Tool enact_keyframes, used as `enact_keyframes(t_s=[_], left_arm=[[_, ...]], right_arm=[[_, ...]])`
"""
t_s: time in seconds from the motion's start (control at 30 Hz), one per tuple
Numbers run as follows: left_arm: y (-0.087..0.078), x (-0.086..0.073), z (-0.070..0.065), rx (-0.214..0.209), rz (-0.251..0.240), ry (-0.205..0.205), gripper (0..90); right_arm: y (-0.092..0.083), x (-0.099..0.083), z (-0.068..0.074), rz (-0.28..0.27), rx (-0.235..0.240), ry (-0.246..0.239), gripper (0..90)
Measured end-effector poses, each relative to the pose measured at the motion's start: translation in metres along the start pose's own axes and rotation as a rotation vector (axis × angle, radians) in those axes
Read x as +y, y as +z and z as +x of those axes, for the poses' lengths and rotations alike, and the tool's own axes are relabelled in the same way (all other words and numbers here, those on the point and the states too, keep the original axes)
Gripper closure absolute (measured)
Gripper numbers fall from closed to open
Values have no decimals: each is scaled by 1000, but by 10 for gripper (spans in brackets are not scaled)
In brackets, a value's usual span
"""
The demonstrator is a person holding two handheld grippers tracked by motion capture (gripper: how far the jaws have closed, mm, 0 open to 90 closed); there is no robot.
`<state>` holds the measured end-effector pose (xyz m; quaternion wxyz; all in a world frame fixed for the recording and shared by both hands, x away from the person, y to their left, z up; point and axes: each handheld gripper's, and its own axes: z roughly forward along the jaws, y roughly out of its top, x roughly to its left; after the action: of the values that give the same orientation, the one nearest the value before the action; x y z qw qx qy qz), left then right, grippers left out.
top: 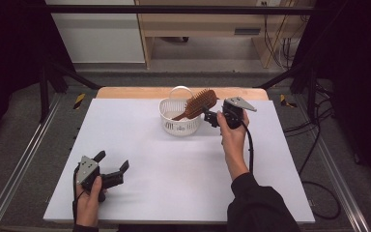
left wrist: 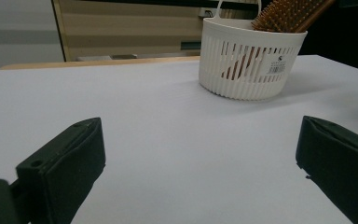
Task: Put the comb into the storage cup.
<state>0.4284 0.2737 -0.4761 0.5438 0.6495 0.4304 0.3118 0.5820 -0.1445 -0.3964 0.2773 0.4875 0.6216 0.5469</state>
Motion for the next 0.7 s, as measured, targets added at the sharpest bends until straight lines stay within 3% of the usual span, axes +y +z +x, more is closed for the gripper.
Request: enact_keyframes(t_s=[0.2,0.37,0.47,0.7], left_arm=[[1,0,-1,-8,4,-3,13],[1,0,0,1,2,4,13],[-1,1,1,4,-3,2,13],[-4,1,2,14,-11,4,13]], right_arm=[[-2,3,1,-2,15,-25,85],[-5,5,3,-40,-4,-77,67],[-9,8,4,-74,-4,-80,62],[-20,11,7,-81,28,-116,38]])
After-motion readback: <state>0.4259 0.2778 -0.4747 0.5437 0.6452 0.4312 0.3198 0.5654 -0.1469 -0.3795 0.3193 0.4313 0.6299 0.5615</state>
